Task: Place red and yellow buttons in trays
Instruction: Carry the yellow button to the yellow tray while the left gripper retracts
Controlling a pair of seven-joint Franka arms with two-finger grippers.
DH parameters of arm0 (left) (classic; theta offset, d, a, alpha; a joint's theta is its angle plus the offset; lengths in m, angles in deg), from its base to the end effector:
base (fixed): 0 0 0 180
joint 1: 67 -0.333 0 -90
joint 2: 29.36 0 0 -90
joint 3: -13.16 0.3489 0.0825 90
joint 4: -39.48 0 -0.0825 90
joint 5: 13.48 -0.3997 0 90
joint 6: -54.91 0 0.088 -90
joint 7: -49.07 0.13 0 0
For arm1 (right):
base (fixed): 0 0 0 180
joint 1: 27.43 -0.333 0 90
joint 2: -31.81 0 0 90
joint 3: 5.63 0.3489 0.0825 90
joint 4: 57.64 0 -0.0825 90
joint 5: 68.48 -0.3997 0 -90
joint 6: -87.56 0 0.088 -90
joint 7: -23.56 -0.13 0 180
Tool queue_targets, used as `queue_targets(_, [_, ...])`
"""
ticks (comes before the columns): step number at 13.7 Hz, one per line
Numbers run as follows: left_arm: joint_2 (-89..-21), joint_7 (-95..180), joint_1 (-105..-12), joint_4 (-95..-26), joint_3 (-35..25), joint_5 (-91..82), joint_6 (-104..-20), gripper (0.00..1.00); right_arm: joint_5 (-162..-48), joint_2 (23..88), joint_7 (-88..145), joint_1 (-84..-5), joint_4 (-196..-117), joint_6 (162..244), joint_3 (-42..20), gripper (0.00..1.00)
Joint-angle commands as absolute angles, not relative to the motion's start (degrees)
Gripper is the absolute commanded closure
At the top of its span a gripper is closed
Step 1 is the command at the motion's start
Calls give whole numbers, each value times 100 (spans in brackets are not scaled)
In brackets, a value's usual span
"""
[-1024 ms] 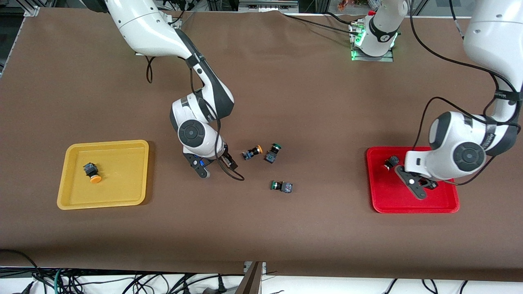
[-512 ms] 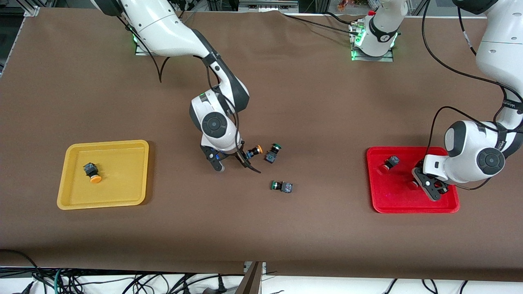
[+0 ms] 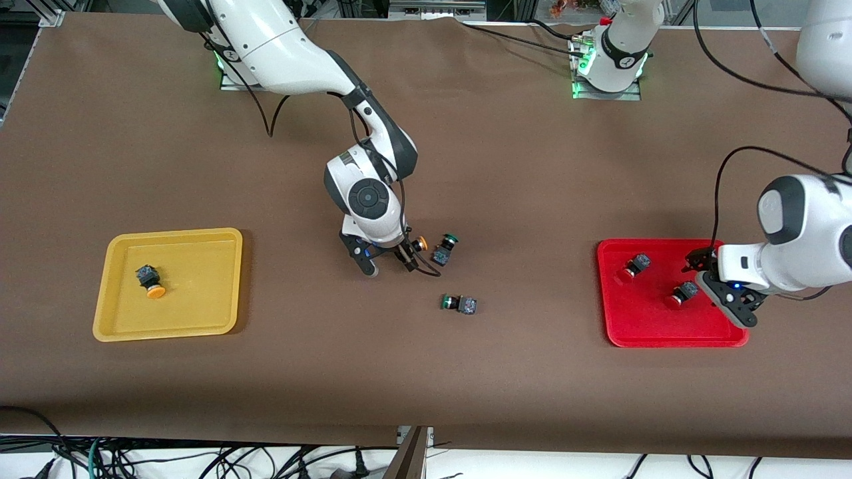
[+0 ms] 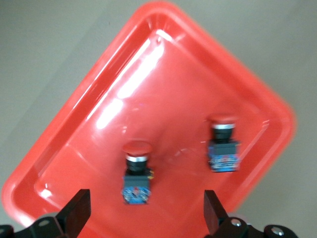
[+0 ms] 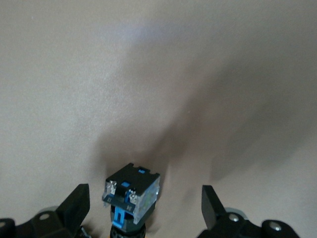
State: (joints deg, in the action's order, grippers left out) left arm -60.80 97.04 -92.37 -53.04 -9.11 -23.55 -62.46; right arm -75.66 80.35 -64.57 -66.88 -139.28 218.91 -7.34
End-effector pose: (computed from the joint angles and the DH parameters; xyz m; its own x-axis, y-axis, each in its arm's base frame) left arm 0.6990 0.0848 0.3160 0.6780 -0.7350 -0.0099 -0.7318 -0.6762 0.0846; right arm 0.5997 0.4758 0.1795 0.5800 -0.8114 -0.0727 -0.8143 -0.5801 -0.0209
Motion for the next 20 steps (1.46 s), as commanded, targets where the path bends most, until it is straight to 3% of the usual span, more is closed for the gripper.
queue_targets(1, [-5478, 8769, -9222, -5324, -1117, -2209, -5464, 0, -7455, 8156, -6722, -6795, -13797, 21957, -809, 22])
queue_targets(3, [-5117, 7786, -9222, -5097, -1381, -2244, -4683, 0, -7463, 8156, -6705, -6795, -13797, 21957, -800, 78])
queue_targets(4, [-4994, 7381, -9161, -4843, -1521, -2306, -4226, 0, -7463, 8156, -6636, -6786, -13797, 21957, -809, 96])
queue_targets(8, [-4826, 7105, -8907, -3822, -1471, -2298, -3027, 0, -7472, 7929, -6049, -6663, -13789, 21861, -975, 100])
queue_targets(10, [-4449, 6904, -8512, -4031, -1033, -2140, -3061, 0, -7533, 7691, -5198, -6331, -13789, 21467, -1011, 100])
queue_targets(14, [-3561, 5540, -6932, -5032, 1083, -1243, -4105, 0, -7551, 7295, -2950, -5698, -13815, 20281, -1046, 100])
queue_targets(17, [-2850, 5112, -6455, -5700, 1509, -1269, -4247, 0, -7542, 7111, -833, -5118, -13858, 19419, -1256, 100])
queue_targets(20, [-2926, 5065, -6514, -5764, 1510, -1287, -4362, 0, -7542, 7084, 1094, -4756, -13946, 19127, -1704, 100])
